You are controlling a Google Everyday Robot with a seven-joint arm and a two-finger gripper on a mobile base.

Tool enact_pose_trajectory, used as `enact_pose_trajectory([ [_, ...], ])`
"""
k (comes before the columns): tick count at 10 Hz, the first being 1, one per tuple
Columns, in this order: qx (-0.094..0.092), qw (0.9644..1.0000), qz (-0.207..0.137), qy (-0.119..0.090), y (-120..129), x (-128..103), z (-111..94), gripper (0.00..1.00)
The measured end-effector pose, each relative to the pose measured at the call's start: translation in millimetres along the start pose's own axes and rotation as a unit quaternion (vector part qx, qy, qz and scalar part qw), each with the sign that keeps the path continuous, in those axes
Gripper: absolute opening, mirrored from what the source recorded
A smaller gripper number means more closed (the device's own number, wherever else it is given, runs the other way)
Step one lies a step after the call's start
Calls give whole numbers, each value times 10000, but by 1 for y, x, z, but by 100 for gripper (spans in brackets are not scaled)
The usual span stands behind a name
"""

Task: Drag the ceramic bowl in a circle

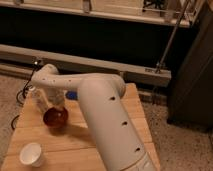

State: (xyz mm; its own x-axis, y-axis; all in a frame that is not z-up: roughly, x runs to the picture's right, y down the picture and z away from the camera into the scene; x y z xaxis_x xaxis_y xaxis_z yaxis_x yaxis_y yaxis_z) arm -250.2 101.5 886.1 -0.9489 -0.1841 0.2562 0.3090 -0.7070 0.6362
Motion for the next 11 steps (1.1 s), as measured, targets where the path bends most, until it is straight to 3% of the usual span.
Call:
enact_pose_trajectory([
  [2,47,9983,521,-257,28,-44,12,0],
  [5,11,9920,1055,-690,32,-118,12,0],
  [6,-18,9894,1222,-782,20,-147,6,0],
  [8,14,9875,1320,-859,-17,-177,-7,0],
  [11,331,9889,1124,-919,-79,-194,-7,0],
])
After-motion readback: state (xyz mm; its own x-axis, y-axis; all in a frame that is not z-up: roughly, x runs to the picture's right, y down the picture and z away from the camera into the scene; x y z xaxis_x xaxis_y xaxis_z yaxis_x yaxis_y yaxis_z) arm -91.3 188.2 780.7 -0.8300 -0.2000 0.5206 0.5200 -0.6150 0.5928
